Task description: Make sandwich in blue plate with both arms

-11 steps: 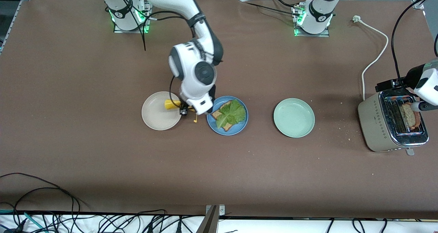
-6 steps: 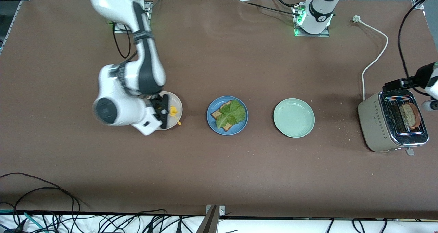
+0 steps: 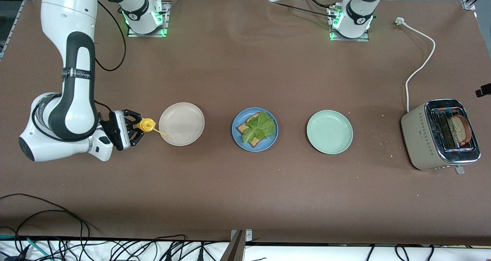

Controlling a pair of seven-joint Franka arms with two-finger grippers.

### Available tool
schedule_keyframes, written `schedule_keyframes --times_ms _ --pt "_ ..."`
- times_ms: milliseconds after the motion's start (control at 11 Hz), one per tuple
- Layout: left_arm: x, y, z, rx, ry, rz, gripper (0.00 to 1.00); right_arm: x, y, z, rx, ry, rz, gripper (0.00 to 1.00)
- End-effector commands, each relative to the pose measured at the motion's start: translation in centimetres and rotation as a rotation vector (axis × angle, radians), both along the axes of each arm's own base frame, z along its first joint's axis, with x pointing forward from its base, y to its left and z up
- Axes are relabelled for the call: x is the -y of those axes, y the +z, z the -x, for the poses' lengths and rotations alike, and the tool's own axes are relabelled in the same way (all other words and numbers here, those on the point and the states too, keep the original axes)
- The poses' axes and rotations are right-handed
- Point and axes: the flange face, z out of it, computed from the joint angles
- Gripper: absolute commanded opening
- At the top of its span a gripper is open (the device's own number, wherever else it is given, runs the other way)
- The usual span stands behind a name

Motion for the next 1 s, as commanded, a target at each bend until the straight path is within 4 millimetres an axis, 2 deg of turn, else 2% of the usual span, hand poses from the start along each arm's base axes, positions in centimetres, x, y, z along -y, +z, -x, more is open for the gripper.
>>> schedule_keyframes --times_ms 0,91,273,545,727,818,909 --pt "-3.0 -4.3 -2.4 0.008 -0.043 -0.036 0.98 3.7 -5.9 0.7 0.041 0.099 -0.231 0.11" --pt "-3.9 -6.0 -2.6 0.007 -0.03 -0.015 0.95 5.5 -7.6 1.0 0.067 0.116 -0.293 0.11" --pt "-4.4 -8.4 -3.3 0.003 -0.02 0.005 0.93 7.6 -9.8 1.7 0.078 0.135 -0.354 0.11" --pt "-4.6 -11.3 -4.2 0.011 -0.007 0.028 0.93 9.4 -12.5 2.4 0.092 0.154 -0.392 0.11" --pt "-3.6 -12.3 -4.9 0.014 0.016 0.031 0.91 9.3 -14.0 2.7 0.083 0.132 -0.434 0.12" --pt "-3.7 -12.8 -5.0 0.01 0.017 0.036 0.9 8.8 -14.0 2.8 0.066 0.134 -0.444 0.17" --pt "-3.7 -13.7 -5.1 -0.001 0.017 0.044 0.9 8.8 -13.8 2.8 0.056 0.127 -0.44 0.57"
